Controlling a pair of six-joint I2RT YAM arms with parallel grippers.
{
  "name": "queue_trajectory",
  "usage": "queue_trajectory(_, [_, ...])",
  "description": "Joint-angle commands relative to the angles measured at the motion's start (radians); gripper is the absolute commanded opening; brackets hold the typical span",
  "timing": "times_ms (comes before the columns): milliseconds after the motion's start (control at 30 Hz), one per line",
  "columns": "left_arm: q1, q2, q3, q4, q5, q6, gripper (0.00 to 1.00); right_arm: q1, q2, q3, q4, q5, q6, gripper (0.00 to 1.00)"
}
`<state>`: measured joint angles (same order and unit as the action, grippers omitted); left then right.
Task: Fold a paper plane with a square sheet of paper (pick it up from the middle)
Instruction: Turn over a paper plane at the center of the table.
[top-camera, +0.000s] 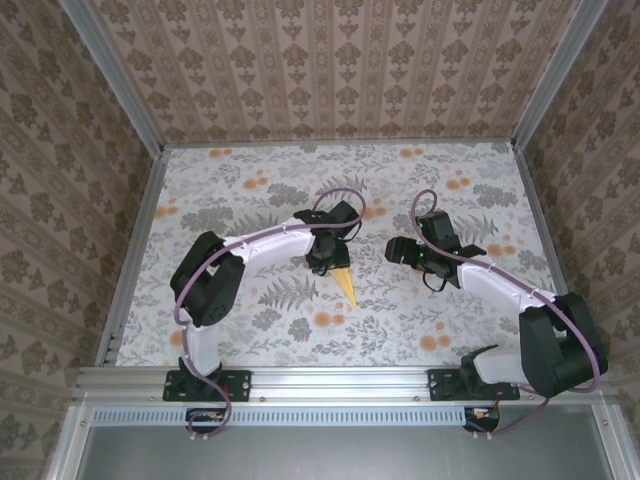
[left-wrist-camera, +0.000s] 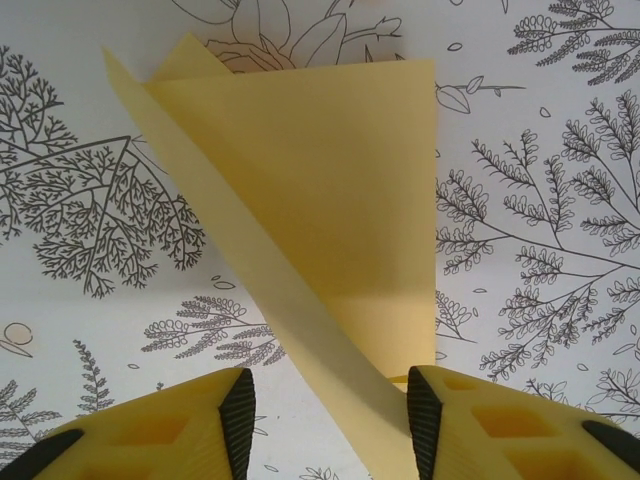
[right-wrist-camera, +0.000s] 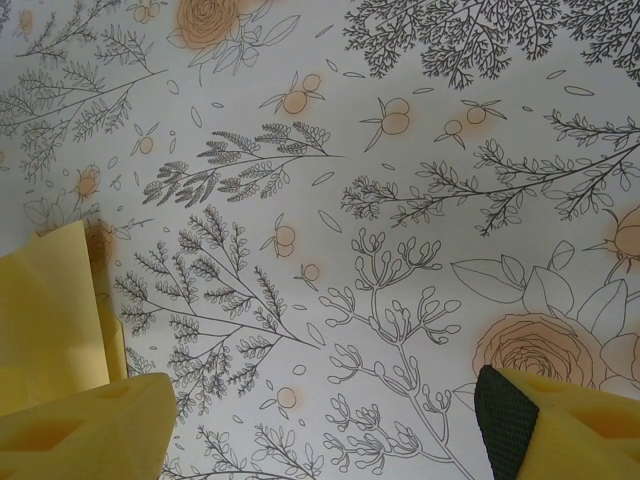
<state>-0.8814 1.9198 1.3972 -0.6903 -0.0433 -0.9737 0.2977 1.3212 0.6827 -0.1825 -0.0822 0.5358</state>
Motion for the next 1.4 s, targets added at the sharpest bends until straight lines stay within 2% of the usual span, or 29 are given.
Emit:
queue_trajectory(0, [-0.003,-0.012,0.02,-0.041,-0.025,-0.041,0.44,-0.008,-0.018,-0.006,0.003,-0.006,0.015,0.81])
queue_trajectory(300, [0.002,-0.037,-0.017,-0.014,-0.027,-0.057,0.3,-0.008,-0.008,-0.004,0.003,-0.01,0.018,0.81])
queue_trajectory(500, [0.013,-0.036,-0.037,0.018,0.008,-0.044,0.1,-0.007,-0.013,-0.014,0.029,-0.032,0.018,0.81])
queue_trajectory(633, [0.022,-0.081,-0.052,0.074,0.01,0.027,0.0,-0.011,-0.037,-0.033,0.076,-0.077,0.018,0.81])
queue_trajectory(800, [0.038,-0.207,-0.151,0.239,0.047,0.127,0.0,-0.011,-0.102,-0.063,0.133,-0.134,0.026,0.81])
queue_trajectory(967, [0.078,-0.306,-0.311,0.5,0.185,0.149,0.0,-0.007,-0.157,-0.064,0.141,-0.207,0.06,0.81])
queue_trajectory(1167, [0.127,-0.26,-0.446,0.793,0.376,0.066,0.0,0.048,-0.147,-0.053,0.132,-0.255,0.112,0.76])
queue_trajectory(1367, [0.136,-0.189,-0.503,0.924,0.425,0.028,0.0,0.164,-0.081,-0.013,0.076,-0.185,0.128,0.61])
